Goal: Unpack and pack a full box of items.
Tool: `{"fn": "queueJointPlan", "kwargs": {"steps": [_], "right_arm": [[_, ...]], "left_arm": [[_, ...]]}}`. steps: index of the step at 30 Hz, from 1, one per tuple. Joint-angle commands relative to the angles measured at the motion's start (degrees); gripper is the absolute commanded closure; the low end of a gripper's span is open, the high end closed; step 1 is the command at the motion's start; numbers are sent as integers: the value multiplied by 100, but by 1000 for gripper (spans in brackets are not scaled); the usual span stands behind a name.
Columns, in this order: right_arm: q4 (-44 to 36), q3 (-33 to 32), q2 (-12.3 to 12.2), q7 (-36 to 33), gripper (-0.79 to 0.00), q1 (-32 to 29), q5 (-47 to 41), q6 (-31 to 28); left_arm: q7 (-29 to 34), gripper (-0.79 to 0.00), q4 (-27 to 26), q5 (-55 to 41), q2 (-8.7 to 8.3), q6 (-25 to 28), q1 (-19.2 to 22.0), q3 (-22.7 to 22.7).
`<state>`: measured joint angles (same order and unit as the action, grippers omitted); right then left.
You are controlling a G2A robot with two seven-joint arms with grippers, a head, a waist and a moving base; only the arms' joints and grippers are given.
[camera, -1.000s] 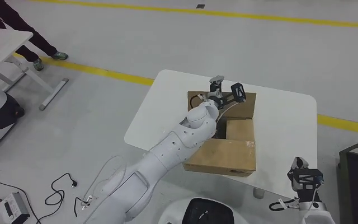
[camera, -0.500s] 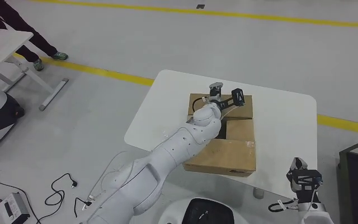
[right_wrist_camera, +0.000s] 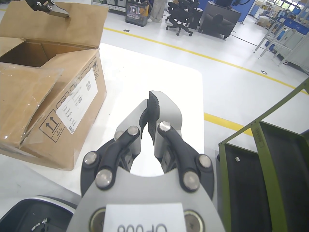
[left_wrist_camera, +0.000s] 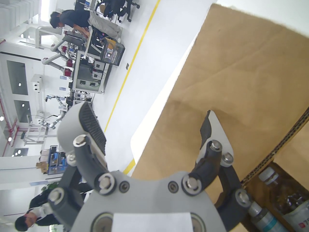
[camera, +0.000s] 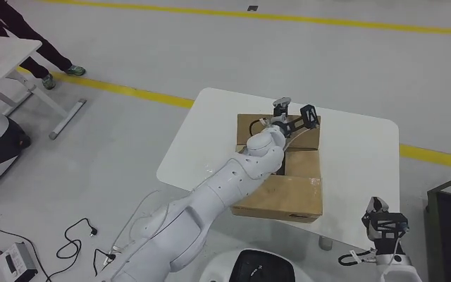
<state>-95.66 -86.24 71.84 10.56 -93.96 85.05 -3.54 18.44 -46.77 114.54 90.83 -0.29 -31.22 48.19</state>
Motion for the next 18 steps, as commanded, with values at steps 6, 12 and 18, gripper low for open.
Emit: {"fn": "queueJointPlan", "kwargs": {"steps": [6,12,18], "right_arm": [[-84,-85,-19,110,0,44,-127,-311],[-89,-144,-57,258,0,116,-189,-885],[-19,-213,-141,416,0,270,180,-1711]], "left_arm": [[279,-785,-2253,338,-426,548,-1288,848],[587,-785,-4233,343,-692,1312,-2544,1610],[668,-785,-5116,15,-808,1696,-3328,2113]]}}
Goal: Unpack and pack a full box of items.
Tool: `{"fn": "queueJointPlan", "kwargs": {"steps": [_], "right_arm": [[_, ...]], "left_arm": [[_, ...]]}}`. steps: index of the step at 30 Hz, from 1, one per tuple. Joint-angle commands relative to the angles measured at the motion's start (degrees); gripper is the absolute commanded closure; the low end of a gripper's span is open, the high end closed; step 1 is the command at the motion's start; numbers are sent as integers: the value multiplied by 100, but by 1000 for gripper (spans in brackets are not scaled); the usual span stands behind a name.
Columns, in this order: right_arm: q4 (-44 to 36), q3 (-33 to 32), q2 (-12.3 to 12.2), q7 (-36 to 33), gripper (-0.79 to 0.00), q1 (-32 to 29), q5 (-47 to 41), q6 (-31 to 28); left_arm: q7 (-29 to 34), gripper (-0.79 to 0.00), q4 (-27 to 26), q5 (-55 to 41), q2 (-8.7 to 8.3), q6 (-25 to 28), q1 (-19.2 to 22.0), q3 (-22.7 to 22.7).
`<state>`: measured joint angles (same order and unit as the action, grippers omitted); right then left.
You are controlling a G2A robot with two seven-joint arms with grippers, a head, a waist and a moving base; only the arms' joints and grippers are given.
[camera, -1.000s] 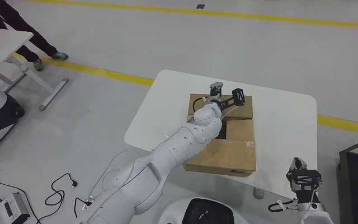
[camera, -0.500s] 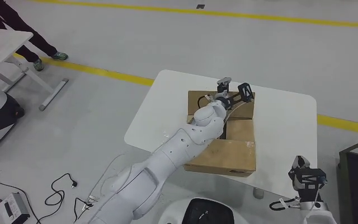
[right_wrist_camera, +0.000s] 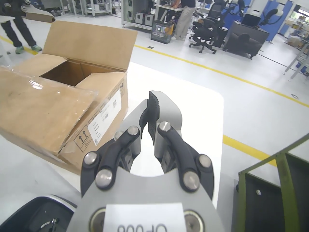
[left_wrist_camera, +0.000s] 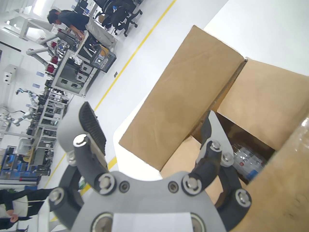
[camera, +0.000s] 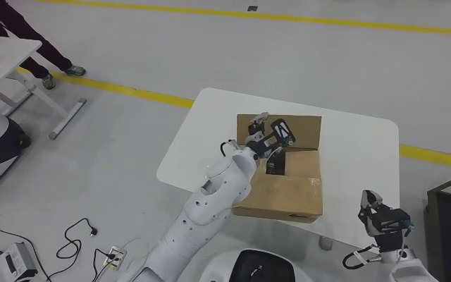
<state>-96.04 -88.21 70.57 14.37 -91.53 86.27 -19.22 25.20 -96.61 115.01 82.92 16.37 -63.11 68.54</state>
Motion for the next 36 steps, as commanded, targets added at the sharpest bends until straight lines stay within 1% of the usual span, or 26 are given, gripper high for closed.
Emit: {"fn": "queueJointPlan", "kwargs": {"steps": [1,4,5,7,11,14,15,17,19,22,24,25,27,36], "right_arm": [[12,-46,-32,69,0,61,192,-214],[21,-63,-45,128,0,75,288,-257],[21,-63,-45,128,0,75,288,-257],[21,-63,-45,128,0,75,288,-257],[21,-63,-45,128,0,75,288,-257],[21,11,-49,28,0,131,58,-583],[46,17,-60,-87,0,192,-50,-831],[80,-59,-80,-332,0,376,-244,-1066],[102,-56,-97,-659,0,547,-500,-1446],[75,14,-152,-1403,0,926,-452,-2129],[-14,148,-191,-1778,0,1163,-186,-2605],[-64,191,-212,-1935,0,1257,50,-2729],[-88,272,-218,-1989,0,1289,120,-2779],[-88,272,-218,-1989,0,1289,120,-2779]], "left_arm": [[-26,-785,-213,-57,-35,76,-249,146],[-60,-785,-356,233,-95,82,-525,318],[-111,-785,-396,90,-99,68,-622,371],[-98,-785,-514,110,-120,86,-741,448],[-49,-785,-772,32,-141,-87,-1006,595],[-17,-785,-921,-23,-156,-205,-1208,702],[-24,-785,-972,-31,-162,-248,-1264,737],[-37,-785,-1036,-109,-168,-347,-1356,822],[-39,-785,-1072,-136,-175,-432,-1388,899],[-75,-785,-1108,-229,-179,-527,-1405,968],[-88,-785,-1118,-200,-187,-505,-1380,977],[-88,-785,-1118,-200,-187,-505,-1380,977],[-88,-785,-1118,-200,-187,-505,-1380,977],[-88,-785,-1118,-200,-187,-505,-1380,977]]}}
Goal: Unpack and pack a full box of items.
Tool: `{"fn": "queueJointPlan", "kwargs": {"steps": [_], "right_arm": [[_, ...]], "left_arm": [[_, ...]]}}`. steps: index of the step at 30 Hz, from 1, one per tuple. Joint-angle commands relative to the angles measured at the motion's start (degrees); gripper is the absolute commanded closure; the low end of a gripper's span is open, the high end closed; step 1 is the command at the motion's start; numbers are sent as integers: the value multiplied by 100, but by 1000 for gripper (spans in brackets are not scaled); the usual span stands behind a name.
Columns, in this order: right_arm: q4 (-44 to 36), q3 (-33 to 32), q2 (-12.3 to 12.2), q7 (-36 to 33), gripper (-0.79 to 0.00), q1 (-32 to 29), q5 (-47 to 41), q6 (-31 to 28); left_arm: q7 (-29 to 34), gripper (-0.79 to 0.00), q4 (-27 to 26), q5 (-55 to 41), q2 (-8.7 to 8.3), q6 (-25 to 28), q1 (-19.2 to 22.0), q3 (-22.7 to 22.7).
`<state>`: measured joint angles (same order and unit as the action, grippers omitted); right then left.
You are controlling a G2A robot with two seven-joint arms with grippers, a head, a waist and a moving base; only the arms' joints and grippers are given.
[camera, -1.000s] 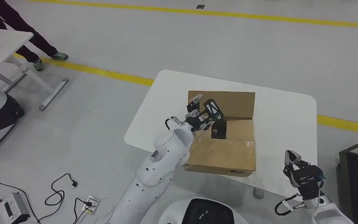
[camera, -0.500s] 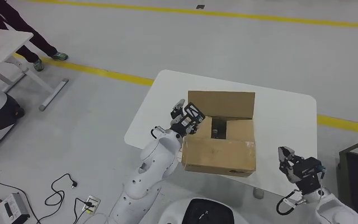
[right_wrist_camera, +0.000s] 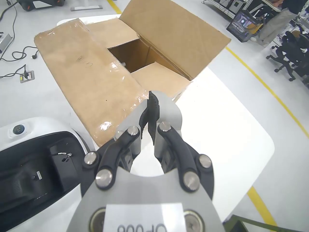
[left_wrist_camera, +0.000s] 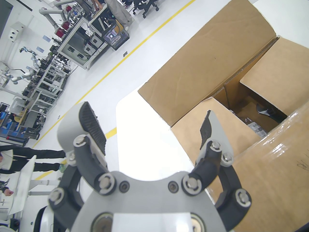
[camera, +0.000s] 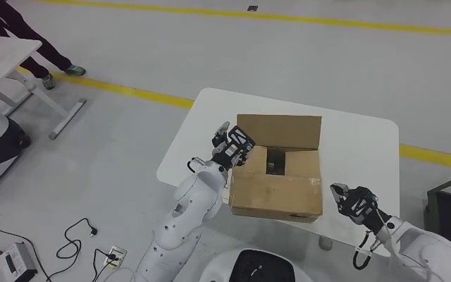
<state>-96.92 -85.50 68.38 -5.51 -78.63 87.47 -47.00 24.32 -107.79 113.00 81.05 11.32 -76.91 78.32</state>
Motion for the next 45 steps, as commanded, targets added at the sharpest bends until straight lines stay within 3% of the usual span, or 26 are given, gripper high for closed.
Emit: {"fn": "queueJointPlan", "kwargs": {"steps": [1,7,12,17,20,22,25,32,45], "right_arm": [[0,0,0,0,0,0,0,-1],[505,-102,-15,-496,0,561,-1320,-405],[1307,122,-57,-1716,0,1395,-2590,-1078],[2084,620,-78,-2707,0,2093,-3583,-1100],[2459,847,-88,-3029,-148,2404,-4142,-1100],[2651,986,-99,-3269,-314,2597,-4342,-1100],[2904,1248,-105,-3573,-360,2838,-4650,-1100],[3565,1684,-88,-3677,-363,3253,-4826,-1100],[4229,2386,-22,-3178,-351,3570,-4701,-1100]], "left_arm": [[0,-785,0,0,0,0,0,0],[0,-785,0,0,0,0,0,0],[0,-785,0,0,0,0,0,0],[0,-785,0,0,0,0,0,0],[0,-785,0,0,0,0,0,0],[0,-785,0,0,0,0,0,0],[0,-785,0,0,0,0,0,0],[0,-785,0,0,0,0,0,0],[0,-785,0,0,0,0,0,0]]}}
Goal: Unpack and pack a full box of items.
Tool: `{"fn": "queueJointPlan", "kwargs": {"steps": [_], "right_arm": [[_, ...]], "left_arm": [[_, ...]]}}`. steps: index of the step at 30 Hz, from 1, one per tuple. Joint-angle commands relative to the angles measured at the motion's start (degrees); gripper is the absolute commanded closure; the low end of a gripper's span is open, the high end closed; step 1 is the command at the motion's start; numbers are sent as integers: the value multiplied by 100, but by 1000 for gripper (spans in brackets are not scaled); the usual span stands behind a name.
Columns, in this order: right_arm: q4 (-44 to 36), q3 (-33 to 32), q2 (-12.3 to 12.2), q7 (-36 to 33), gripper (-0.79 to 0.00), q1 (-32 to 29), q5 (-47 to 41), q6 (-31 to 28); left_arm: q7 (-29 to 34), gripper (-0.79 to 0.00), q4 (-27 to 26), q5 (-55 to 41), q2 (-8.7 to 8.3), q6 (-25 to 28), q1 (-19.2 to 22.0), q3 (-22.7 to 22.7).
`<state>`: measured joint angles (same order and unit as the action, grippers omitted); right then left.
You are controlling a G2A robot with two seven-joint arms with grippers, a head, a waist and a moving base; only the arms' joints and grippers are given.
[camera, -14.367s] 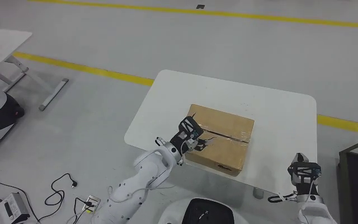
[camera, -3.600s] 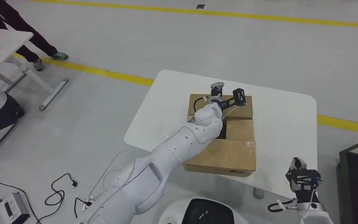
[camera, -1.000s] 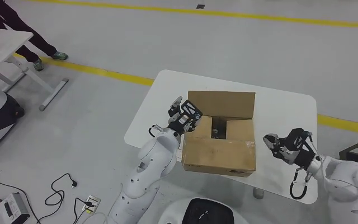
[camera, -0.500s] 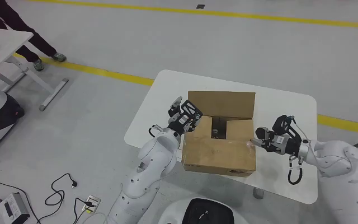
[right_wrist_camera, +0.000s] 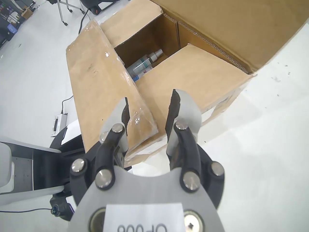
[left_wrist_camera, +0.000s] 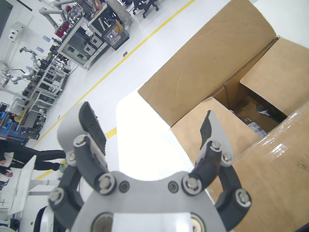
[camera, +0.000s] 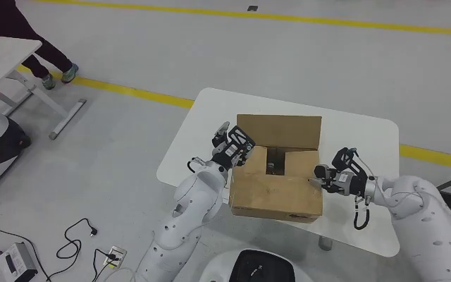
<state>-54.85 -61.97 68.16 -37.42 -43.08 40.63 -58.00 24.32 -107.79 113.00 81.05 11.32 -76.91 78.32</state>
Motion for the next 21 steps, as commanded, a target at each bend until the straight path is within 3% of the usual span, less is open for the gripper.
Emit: {"fn": "queueJointPlan", "kwargs": {"steps": [1,5,8,9,21], "right_arm": [[40,76,-1,24,-351,31,-31,0],[42,230,-16,66,-246,55,-229,0],[9,298,-60,15,-31,62,-328,0],[-39,323,-76,13,0,46,-401,0],[-987,280,-430,-51,0,-335,-996,0]], "left_arm": [[0,-785,0,0,0,0,0,0],[0,-785,0,0,0,0,0,0],[0,-785,0,0,0,0,0,0],[0,-785,0,0,0,0,0,0],[0,-785,0,0,0,0,0,0]]}}
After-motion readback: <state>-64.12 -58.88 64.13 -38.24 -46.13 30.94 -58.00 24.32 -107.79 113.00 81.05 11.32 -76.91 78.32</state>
